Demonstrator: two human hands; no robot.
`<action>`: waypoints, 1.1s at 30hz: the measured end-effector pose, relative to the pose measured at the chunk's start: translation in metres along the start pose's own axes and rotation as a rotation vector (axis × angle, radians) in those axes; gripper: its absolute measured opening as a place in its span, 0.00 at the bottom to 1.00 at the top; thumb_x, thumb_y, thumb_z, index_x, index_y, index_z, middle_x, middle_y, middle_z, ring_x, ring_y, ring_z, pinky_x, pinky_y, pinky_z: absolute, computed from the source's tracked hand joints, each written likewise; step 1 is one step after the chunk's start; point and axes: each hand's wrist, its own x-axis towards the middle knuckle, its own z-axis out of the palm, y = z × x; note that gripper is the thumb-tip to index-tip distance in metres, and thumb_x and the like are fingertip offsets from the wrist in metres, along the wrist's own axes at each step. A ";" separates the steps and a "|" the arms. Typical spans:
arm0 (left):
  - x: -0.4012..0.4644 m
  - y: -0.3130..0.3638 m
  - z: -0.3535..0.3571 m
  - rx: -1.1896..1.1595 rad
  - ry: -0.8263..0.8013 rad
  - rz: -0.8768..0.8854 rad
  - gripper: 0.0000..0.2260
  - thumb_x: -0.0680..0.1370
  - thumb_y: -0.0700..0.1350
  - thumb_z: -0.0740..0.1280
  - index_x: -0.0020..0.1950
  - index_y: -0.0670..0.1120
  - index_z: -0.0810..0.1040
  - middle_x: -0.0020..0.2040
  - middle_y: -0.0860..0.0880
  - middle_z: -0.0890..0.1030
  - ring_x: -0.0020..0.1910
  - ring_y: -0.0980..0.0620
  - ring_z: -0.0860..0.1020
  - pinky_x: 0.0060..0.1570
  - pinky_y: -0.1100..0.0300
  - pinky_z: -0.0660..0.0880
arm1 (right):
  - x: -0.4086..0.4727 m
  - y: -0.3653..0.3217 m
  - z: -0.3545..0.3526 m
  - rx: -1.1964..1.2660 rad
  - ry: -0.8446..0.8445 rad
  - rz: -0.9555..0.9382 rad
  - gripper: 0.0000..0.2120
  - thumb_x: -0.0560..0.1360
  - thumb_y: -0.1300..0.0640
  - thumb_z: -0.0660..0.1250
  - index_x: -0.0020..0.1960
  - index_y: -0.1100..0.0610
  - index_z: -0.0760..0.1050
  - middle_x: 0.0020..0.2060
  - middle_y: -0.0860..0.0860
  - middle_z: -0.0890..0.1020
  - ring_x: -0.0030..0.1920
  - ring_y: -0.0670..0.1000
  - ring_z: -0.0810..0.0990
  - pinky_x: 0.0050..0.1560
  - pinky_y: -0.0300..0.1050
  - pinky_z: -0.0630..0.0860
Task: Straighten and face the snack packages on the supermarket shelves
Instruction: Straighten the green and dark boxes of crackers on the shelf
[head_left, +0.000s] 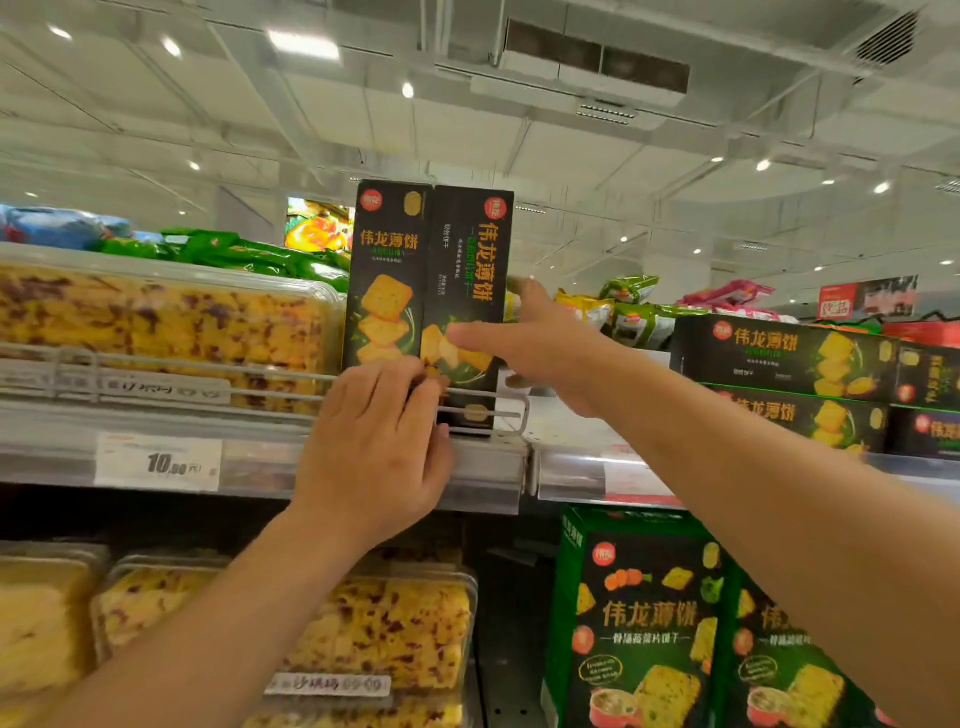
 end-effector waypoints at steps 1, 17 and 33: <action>-0.001 0.000 0.000 -0.003 -0.005 -0.004 0.15 0.76 0.44 0.63 0.56 0.36 0.79 0.53 0.38 0.77 0.52 0.37 0.75 0.54 0.44 0.73 | 0.003 0.002 0.001 0.001 0.008 0.004 0.36 0.63 0.42 0.78 0.63 0.43 0.62 0.48 0.42 0.78 0.48 0.45 0.78 0.45 0.45 0.78; 0.000 0.004 0.004 0.031 0.009 -0.016 0.14 0.74 0.46 0.62 0.56 0.41 0.77 0.53 0.42 0.74 0.52 0.41 0.71 0.52 0.48 0.68 | -0.013 0.010 -0.087 -0.482 -0.034 -0.089 0.36 0.69 0.61 0.75 0.72 0.42 0.67 0.59 0.45 0.79 0.50 0.51 0.83 0.44 0.50 0.82; -0.003 0.001 0.006 0.052 0.029 0.000 0.14 0.75 0.44 0.63 0.57 0.39 0.79 0.51 0.38 0.77 0.51 0.36 0.74 0.51 0.44 0.70 | -0.006 0.026 -0.085 -1.086 -0.320 -0.016 0.30 0.76 0.64 0.65 0.73 0.45 0.63 0.64 0.49 0.76 0.54 0.50 0.76 0.44 0.43 0.77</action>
